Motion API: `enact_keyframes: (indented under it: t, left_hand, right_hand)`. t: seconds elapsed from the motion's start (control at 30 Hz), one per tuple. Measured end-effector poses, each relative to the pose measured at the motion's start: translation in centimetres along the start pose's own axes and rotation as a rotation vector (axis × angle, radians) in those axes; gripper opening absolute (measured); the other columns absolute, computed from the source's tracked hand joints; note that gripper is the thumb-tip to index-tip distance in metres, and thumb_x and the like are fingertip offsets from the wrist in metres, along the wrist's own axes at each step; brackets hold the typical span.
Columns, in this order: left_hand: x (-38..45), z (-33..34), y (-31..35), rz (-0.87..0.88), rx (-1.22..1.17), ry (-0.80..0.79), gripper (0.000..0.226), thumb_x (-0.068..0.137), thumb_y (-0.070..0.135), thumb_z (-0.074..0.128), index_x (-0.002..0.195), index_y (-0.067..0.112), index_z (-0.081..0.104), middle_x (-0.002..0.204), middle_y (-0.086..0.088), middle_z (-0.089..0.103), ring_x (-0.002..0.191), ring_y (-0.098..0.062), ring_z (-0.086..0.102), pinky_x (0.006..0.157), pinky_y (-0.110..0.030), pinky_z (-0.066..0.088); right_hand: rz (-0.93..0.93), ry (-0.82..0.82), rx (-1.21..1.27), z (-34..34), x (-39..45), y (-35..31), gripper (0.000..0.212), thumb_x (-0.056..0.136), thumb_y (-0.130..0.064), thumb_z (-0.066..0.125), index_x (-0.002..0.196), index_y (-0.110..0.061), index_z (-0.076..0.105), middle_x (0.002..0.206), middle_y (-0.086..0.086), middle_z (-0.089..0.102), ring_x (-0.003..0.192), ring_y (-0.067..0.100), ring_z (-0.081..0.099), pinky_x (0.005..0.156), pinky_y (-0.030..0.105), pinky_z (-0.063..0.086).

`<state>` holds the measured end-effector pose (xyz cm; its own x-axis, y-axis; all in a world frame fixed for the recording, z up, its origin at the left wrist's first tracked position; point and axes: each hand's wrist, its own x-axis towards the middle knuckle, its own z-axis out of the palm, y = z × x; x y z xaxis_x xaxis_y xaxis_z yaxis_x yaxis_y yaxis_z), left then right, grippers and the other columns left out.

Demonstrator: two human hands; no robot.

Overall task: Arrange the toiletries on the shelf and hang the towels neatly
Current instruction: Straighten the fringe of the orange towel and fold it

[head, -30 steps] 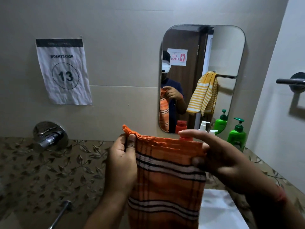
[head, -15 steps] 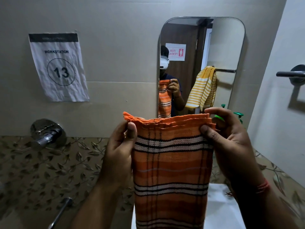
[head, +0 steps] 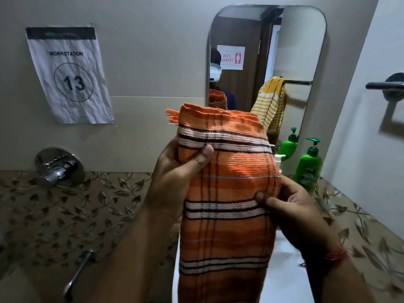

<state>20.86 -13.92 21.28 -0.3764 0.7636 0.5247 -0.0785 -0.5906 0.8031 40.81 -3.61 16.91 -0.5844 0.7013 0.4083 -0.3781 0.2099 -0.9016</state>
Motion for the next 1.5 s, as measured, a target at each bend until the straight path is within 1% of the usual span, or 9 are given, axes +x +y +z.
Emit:
enact_keyframes:
  t: [0.17,0.43,0.63,0.73,0.83,0.93,1.1,1.3,1.5]
  left_hand:
    - [-3.9,-3.7,-2.5,-0.454,-0.213,-0.296,0.064,0.044,0.043,0.099,0.100,0.020,0.081,0.104,-0.012,0.077,0.093,-0.026,0.076,0.073,-0.034,0.061]
    - [-2.1,-0.7,-2.6,-0.147,-0.053,-0.073,0.031,0.076,-0.002,0.070,0.095,0.021,0.078,0.098,-0.006,0.077,0.092,-0.022,0.074,0.077,-0.033,0.058]
    - [-2.3,-1.0,-2.4,-0.274,-0.105,-0.105,0.031,0.079,0.007,0.072,0.107,0.020,0.073,0.111,-0.012,0.075,0.101,-0.030,0.073,0.079,-0.037,0.059]
    - [-3.6,-2.3,-2.8,-0.424,-0.143,-0.284,0.043,0.067,0.023,0.089,0.107,0.018,0.075,0.111,-0.015,0.074,0.099,-0.031,0.073,0.079,-0.035,0.059]
    - [-4.3,-2.4,-3.8,-0.410,-0.118,-0.270,0.036,0.074,0.011,0.082,0.108,0.015,0.074,0.111,-0.016,0.074,0.100,-0.031,0.073,0.080,-0.034,0.059]
    - [-4.0,-2.3,-4.4,-0.327,-0.008,-0.103,0.043,0.080,0.003,0.068,0.123,0.004,0.062,0.116,-0.020,0.072,0.107,-0.038,0.070,0.084,-0.041,0.058]
    - [-3.8,-1.7,-4.1,-0.227,0.056,-0.046,0.033,0.081,0.004,0.068,0.114,0.010,0.068,0.111,-0.016,0.075,0.103,-0.033,0.072,0.082,-0.041,0.059]
    - [-3.7,-1.2,-3.5,-0.358,-0.258,-0.067,0.032,0.088,0.007,0.064,0.119,0.002,0.065,0.114,-0.024,0.071,0.098,-0.037,0.072,0.076,-0.044,0.061]
    - [-4.2,-1.6,-4.8,-0.509,-0.824,-0.234,0.061,0.109,0.034,0.020,0.145,-0.012,0.035,0.142,-0.035,0.047,0.136,-0.045,0.044,0.118,-0.054,0.027]
  right_hand:
    - [-0.065,0.056,0.074,1.5,1.5,-1.4,0.033,0.077,-0.008,0.071,0.110,-0.014,0.070,0.104,0.012,0.075,0.096,0.027,0.072,0.081,0.035,0.059]
    - [0.103,0.043,0.306,-0.1,-0.9,1.9,0.044,0.072,0.003,0.071,0.105,-0.025,0.075,0.107,0.013,0.075,0.095,0.029,0.073,0.073,0.040,0.061]
    - [0.092,-0.028,0.390,0.4,-1.4,3.5,0.063,0.040,-0.017,0.098,0.099,-0.013,0.076,0.098,0.018,0.075,0.090,0.033,0.073,0.074,0.043,0.061]
    - [0.092,0.017,0.457,0.4,-1.2,3.1,0.065,0.037,-0.015,0.098,0.097,-0.010,0.074,0.096,0.019,0.074,0.087,0.035,0.073,0.072,0.045,0.061]
    - [0.091,0.056,0.447,0.6,-1.1,3.1,0.038,0.060,0.006,0.074,0.092,-0.014,0.077,0.094,0.017,0.075,0.085,0.032,0.073,0.072,0.044,0.062]
    - [0.110,0.095,0.404,0.7,-1.1,3.4,0.046,0.067,0.012,0.052,0.090,-0.018,0.078,0.094,0.015,0.075,0.085,0.030,0.072,0.074,0.041,0.062]
    - [0.081,0.101,0.350,0.8,-0.9,2.4,0.047,0.068,0.011,0.048,0.098,-0.014,0.074,0.094,0.013,0.076,0.083,0.027,0.073,0.070,0.037,0.062]
    - [0.068,0.043,0.349,1.2,-0.4,1.6,0.051,0.069,0.010,0.048,0.094,-0.023,0.077,0.094,0.014,0.076,0.084,0.029,0.074,0.069,0.039,0.063]
    - [0.037,0.098,0.347,1.5,0.0,1.8,0.058,0.078,0.017,0.040,0.091,-0.025,0.079,0.092,0.012,0.076,0.083,0.027,0.073,0.071,0.037,0.063]
